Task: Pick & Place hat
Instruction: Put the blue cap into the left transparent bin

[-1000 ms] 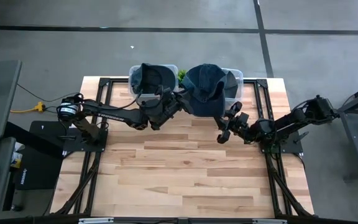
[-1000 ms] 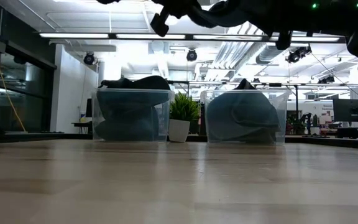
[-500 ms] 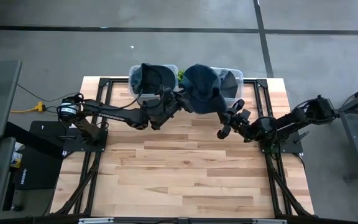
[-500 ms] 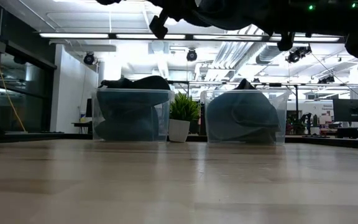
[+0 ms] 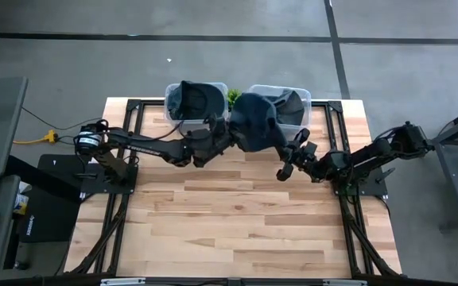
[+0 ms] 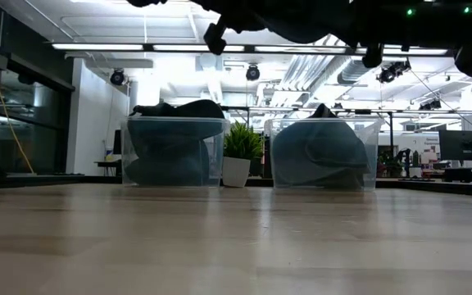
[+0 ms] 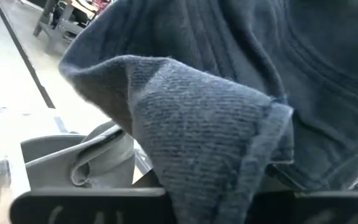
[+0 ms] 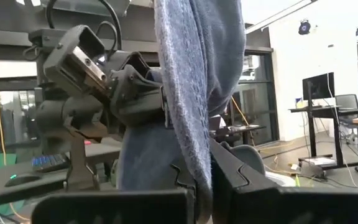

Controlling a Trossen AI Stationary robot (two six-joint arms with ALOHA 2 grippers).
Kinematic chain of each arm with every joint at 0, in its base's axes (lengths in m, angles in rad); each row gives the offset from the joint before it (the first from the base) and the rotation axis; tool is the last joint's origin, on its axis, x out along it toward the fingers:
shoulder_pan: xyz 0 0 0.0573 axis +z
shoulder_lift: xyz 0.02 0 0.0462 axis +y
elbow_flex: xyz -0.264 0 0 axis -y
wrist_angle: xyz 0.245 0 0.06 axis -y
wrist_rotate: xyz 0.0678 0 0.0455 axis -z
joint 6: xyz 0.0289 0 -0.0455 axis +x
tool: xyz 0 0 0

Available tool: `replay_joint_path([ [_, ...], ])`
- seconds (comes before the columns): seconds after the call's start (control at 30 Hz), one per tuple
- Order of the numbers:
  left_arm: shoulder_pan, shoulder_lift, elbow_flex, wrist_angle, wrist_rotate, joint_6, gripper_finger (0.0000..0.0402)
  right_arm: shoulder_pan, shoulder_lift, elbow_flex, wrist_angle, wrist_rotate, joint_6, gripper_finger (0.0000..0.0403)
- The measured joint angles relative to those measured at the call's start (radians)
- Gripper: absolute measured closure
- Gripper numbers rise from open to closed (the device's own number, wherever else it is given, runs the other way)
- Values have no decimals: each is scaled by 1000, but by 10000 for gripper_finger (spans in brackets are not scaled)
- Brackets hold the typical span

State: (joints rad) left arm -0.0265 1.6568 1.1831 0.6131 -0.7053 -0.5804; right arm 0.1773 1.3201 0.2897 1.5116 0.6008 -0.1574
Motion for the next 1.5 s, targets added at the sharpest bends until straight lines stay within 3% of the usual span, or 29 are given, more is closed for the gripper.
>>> replay_joint_path([
  [0.13,-1,0,0,1,-7,26,359,1,0,0,-23,20,2,397],
  [0.43,0,0,-2,12,18,304,343,0,-18,0,-59,68,0,397],
  [0.83,0,-4,-2,2,96,376,158,0,-172,0,-271,173,-53,398],
  [1.07,0,-47,0,-186,94,376,101,0,-331,0,-564,234,-25,398],
  [1.33,-25,-141,0,-403,70,366,96,-1,-447,-1,-848,215,67,398],
  [1.5,-51,-202,0,-557,9,334,96,-9,-472,-1,-952,137,131,398],
])
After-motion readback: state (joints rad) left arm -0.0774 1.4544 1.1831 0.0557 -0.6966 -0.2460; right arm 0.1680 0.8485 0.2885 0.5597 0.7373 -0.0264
